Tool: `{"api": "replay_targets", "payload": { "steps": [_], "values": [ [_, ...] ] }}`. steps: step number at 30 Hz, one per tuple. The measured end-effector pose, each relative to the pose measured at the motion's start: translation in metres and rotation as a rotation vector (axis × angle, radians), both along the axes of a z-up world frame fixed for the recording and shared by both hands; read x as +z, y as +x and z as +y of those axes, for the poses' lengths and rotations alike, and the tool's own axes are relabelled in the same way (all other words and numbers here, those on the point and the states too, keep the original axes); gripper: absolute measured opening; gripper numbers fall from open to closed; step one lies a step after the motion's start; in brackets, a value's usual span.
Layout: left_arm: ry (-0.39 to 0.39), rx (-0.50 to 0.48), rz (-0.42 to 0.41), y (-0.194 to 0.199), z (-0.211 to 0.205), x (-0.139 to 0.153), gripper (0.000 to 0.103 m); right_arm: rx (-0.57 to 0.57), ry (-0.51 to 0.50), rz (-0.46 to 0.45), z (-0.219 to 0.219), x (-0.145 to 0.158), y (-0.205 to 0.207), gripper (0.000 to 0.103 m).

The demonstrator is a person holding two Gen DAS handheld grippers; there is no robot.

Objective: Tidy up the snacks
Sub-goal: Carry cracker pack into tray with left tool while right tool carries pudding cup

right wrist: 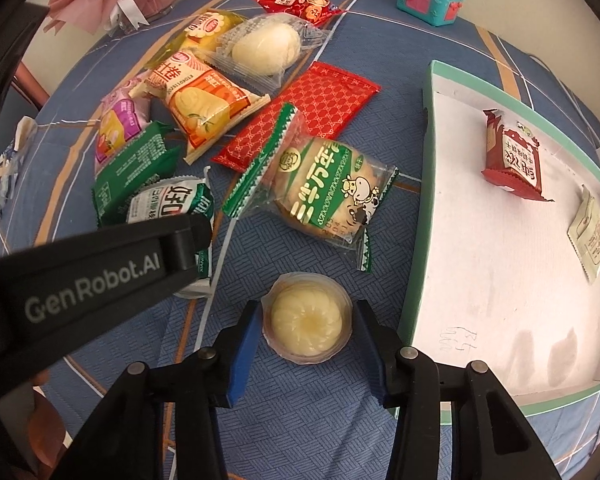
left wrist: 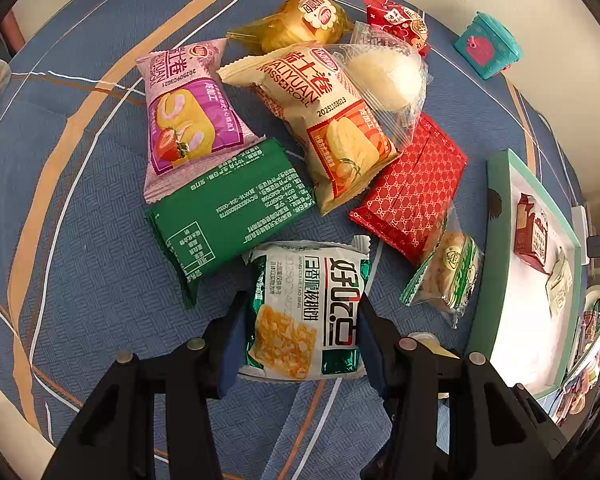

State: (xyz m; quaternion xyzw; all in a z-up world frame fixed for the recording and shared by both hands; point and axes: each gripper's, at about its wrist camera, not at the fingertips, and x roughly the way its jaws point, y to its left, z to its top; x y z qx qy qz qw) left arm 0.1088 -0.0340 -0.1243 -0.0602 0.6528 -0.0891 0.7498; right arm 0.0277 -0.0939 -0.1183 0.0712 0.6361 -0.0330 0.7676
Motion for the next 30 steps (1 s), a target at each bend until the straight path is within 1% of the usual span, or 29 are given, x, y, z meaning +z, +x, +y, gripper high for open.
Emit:
{"api": "replay_targets", "payload": {
  "steps": [9, 16, 19, 25, 30],
  "values": [
    [-0.012, 0.004, -0.001, 0.0, 0.005, 0.003, 0.051, -0.024, 0.051, -0.004, -0.008, 0.007, 0.0, 0.049],
    [-0.044, 0.008, -0.025, -0.001, 0.008, 0.019, 0.05, -0.027, 0.071, -0.033, -0.011, 0.023, 0.0, 0.049],
    [-0.059, 0.012, -0.051, -0.002, 0.012, 0.03, 0.05, -0.029, 0.081, -0.051, -0.011, 0.034, -0.001, 0.049],
    [-0.074, 0.034, -0.145, -0.004, 0.022, 0.062, 0.05, -0.045, 0.09, -0.113, -0.014, 0.06, -0.002, 0.049],
    [-0.08, 0.052, -0.208, -0.01, 0.026, 0.082, 0.05, -0.056, 0.09, -0.17, -0.017, 0.081, -0.006, 0.049]
  ]
}}
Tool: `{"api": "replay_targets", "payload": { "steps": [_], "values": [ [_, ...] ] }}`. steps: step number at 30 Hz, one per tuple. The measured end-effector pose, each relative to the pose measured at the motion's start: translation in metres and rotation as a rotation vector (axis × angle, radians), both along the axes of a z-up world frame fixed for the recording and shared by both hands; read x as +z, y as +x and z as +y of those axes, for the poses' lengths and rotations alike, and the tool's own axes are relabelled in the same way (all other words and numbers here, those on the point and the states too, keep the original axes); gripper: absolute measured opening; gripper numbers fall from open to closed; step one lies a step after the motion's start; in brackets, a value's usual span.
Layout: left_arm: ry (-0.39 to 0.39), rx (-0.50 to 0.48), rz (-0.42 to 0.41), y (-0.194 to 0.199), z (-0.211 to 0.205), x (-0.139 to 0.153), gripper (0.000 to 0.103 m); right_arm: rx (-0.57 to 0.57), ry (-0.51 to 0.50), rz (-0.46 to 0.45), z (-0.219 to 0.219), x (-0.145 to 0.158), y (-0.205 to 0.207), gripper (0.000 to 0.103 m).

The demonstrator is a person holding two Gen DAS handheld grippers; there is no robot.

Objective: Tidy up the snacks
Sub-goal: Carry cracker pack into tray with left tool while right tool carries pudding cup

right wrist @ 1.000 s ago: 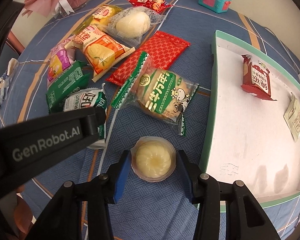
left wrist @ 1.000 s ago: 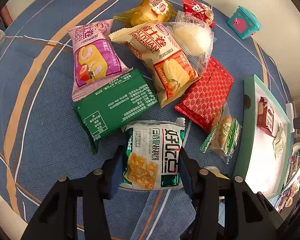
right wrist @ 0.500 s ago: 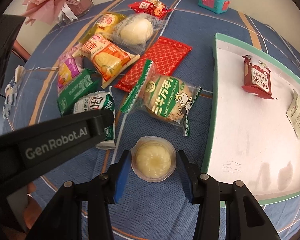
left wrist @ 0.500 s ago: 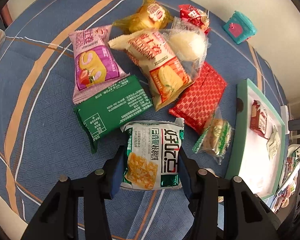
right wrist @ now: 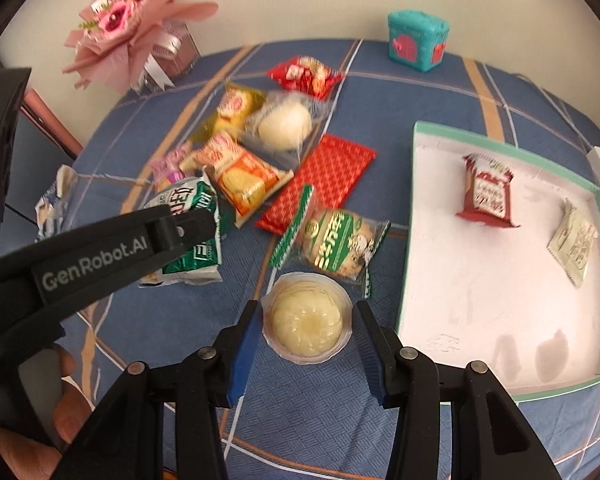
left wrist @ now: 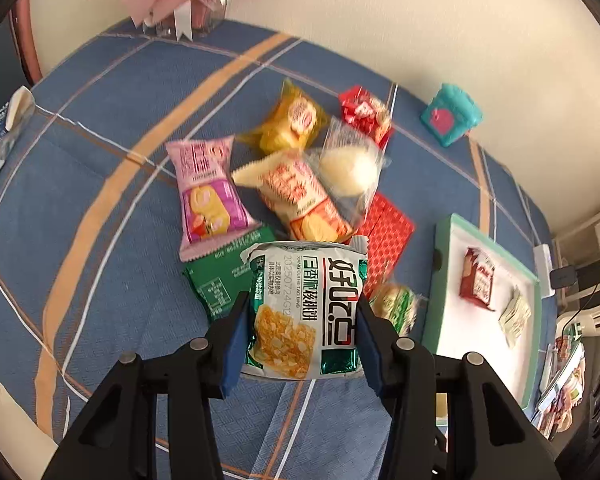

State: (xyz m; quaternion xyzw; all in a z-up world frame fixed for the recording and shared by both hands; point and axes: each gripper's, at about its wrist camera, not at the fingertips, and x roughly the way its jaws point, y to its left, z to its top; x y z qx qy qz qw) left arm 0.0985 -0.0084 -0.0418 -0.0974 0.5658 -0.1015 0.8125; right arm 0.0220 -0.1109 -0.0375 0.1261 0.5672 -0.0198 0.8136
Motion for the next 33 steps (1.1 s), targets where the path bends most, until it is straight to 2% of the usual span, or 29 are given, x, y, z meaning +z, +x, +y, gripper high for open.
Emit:
{"api": "replay_targets", "payload": {
  "steps": [4, 8, 14, 19, 24, 33],
  "values": [
    [0.004, 0.004, -0.03, -0.002, -0.002, 0.009, 0.05, -0.014, -0.021, -0.025, -0.005, 0.01, -0.004, 0.049],
    [0.005, -0.018, -0.043, -0.006, -0.01, 0.012, 0.05, -0.046, -0.034, -0.011, -0.014, 0.008, -0.006, 0.049],
    [0.023, -0.085, -0.06, -0.014, -0.034, 0.013, 0.05, -0.17, -0.071, 0.007, -0.055, 0.001, -0.012, 0.049],
    [0.027, -0.17, -0.079, -0.025, -0.065, 0.016, 0.05, -0.312, -0.081, 0.034, -0.103, -0.007, -0.023, 0.049],
    [0.043, -0.293, -0.093, -0.044, -0.106, 0.016, 0.05, -0.454, -0.065, 0.065, -0.151, -0.012, -0.043, 0.049],
    [0.128, -0.517, -0.119, -0.08, -0.175, 0.0, 0.05, -0.654, -0.145, 0.128, -0.215, -0.021, -0.083, 0.049]
  ]
}}
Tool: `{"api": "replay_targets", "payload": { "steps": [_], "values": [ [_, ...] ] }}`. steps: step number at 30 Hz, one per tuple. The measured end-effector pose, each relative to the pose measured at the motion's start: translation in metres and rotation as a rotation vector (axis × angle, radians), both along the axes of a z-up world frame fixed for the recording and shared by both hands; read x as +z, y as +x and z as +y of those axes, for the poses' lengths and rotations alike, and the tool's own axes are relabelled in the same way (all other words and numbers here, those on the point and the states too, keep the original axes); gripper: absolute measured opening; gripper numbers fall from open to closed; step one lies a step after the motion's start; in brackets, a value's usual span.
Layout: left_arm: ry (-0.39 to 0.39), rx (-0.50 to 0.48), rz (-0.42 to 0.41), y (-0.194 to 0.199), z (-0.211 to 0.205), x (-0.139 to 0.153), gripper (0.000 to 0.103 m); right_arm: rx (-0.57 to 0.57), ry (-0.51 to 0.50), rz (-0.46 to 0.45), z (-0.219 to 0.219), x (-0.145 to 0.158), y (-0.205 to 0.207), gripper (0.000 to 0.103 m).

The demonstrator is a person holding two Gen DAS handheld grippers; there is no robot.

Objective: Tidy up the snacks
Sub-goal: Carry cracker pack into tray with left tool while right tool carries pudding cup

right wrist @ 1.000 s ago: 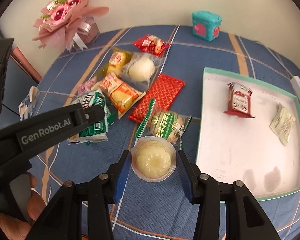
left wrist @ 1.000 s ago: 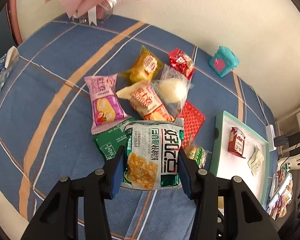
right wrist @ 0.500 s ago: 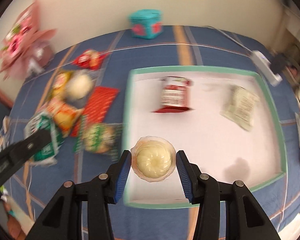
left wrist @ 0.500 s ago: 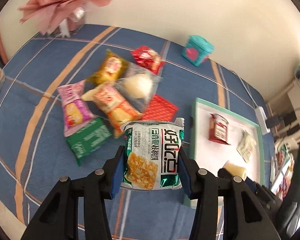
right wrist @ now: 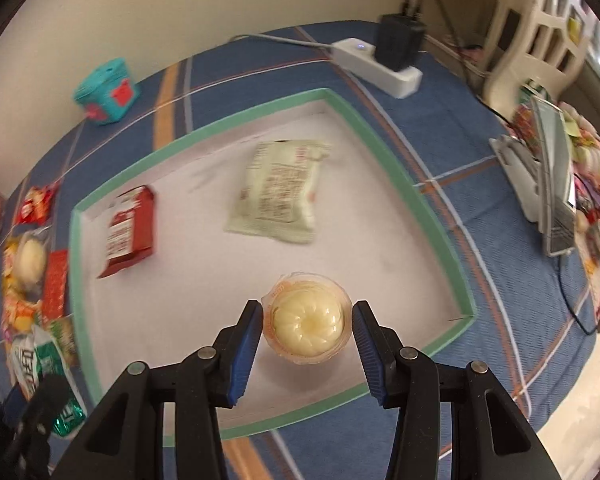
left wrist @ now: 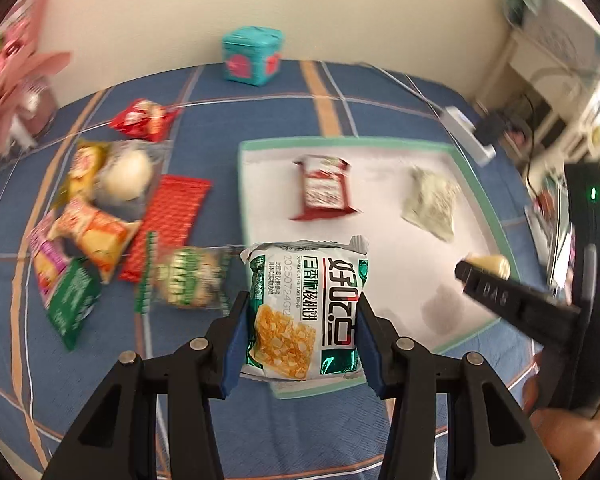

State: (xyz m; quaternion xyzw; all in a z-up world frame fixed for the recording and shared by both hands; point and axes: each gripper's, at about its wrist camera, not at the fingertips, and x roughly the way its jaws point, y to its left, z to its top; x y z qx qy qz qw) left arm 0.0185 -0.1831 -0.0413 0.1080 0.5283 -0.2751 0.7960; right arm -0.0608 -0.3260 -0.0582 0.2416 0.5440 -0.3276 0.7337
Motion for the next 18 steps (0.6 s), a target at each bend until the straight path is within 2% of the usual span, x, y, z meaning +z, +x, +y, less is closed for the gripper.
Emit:
{"api": "replay_targets", "payload": {
  "steps": [9, 18],
  "values": [
    [0.038, -0.061, -0.024, -0.004, -0.025, -0.018, 0.05, -0.045, 0.009, 0.012, -0.016, -0.013, -0.008, 0.049],
    [0.068, -0.072, 0.003, 0.003, -0.032, -0.045, 0.05, -0.055, 0.044, 0.054, -0.02, -0.034, -0.01, 0.049]
  ]
}}
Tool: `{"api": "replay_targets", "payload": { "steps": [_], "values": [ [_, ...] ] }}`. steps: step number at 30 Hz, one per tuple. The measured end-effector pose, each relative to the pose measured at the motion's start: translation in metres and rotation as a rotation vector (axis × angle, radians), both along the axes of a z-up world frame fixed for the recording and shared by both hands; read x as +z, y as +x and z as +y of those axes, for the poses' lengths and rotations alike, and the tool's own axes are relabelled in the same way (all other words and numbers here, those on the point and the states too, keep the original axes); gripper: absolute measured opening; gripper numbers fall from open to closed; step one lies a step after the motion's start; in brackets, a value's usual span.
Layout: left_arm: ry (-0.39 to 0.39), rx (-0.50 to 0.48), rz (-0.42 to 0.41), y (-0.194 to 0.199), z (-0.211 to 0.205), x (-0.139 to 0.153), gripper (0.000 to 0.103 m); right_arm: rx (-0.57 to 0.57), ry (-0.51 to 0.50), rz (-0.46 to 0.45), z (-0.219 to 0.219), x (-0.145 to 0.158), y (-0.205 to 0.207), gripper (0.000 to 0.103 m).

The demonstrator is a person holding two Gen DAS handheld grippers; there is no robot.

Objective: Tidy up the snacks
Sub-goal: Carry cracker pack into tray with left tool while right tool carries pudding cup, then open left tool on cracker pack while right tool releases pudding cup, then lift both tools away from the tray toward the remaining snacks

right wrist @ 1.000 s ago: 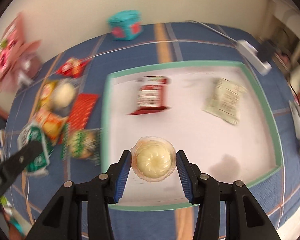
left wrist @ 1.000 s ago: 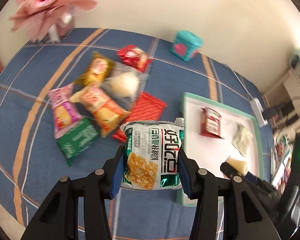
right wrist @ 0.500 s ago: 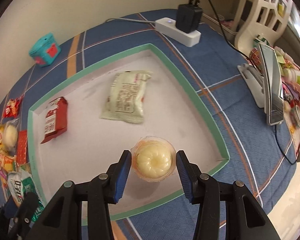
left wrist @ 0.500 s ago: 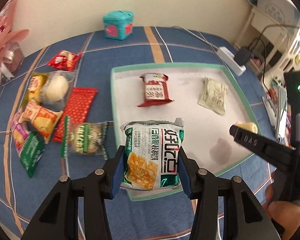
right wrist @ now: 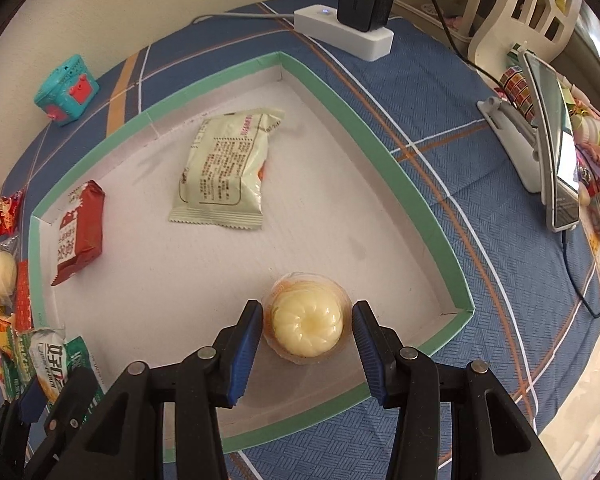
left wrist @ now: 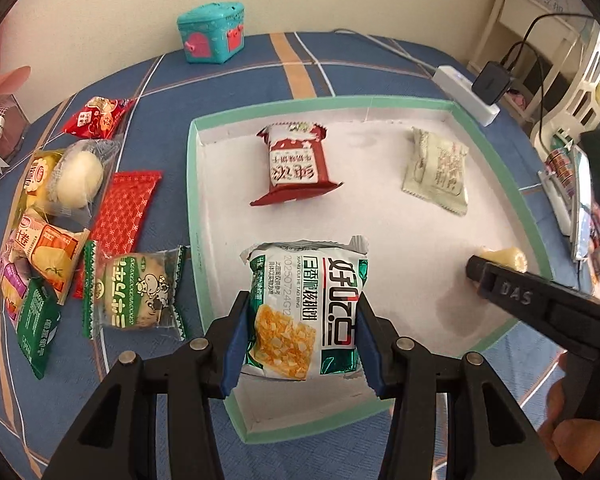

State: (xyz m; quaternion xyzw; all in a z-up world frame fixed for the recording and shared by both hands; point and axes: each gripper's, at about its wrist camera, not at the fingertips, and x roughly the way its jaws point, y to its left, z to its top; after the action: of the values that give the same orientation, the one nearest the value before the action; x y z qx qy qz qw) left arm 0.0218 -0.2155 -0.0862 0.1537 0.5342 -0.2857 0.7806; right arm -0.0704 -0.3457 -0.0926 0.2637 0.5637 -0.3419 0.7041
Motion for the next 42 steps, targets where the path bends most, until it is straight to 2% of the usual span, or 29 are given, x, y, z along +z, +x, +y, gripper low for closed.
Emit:
{"api": "replay_targets", "payload": {
  "steps": [4, 12, 19, 23, 26, 33, 36, 37, 40, 42],
  "values": [
    [0.031, -0.013, 0.007, -0.002, -0.003, -0.011, 0.05, 0.002, -0.012, 0.005, 0.001, 0.0, -0.002, 0.049],
    [0.032, -0.034, 0.013, -0.003, -0.006, -0.012, 0.051, 0.009, -0.023, 0.011, 0.0, -0.001, 0.001, 0.051],
    [0.01, -0.042, -0.017, -0.006, -0.013, 0.0, 0.065, 0.043, -0.046, 0.017, 0.007, 0.0, 0.007, 0.069],
    [-0.002, -0.026, -0.024, -0.004, -0.011, 0.009, 0.065, 0.048, -0.085, 0.001, 0.011, 0.009, 0.008, 0.069],
    [-0.03, 0.021, -0.019, 0.003, 0.001, 0.019, 0.065, 0.042, -0.099, -0.018, 0.011, 0.017, 0.008, 0.069],
    [-0.049, 0.207, -0.038, 0.03, 0.038, 0.03, 0.065, 0.044, -0.096, -0.034, 0.011, 0.021, 0.007, 0.069],
    [-0.037, 0.309, -0.036, 0.04, 0.057, 0.027, 0.073, 0.066, -0.082, -0.04, 0.013, 0.019, 0.01, 0.071],
    [-0.034, 0.335, -0.029, 0.043, 0.062, 0.025, 0.079, 0.074, -0.081, -0.042, 0.016, 0.019, 0.011, 0.076],
    [-0.035, 0.394, -0.011, 0.049, 0.076, 0.02, 0.083, 0.098, -0.088, -0.052, 0.021, 0.02, 0.014, 0.09],
    [-0.033, 0.412, -0.014, 0.052, 0.08, 0.018, 0.094, 0.112, -0.093, -0.059, 0.024, 0.021, 0.016, 0.099]
  ]
}}
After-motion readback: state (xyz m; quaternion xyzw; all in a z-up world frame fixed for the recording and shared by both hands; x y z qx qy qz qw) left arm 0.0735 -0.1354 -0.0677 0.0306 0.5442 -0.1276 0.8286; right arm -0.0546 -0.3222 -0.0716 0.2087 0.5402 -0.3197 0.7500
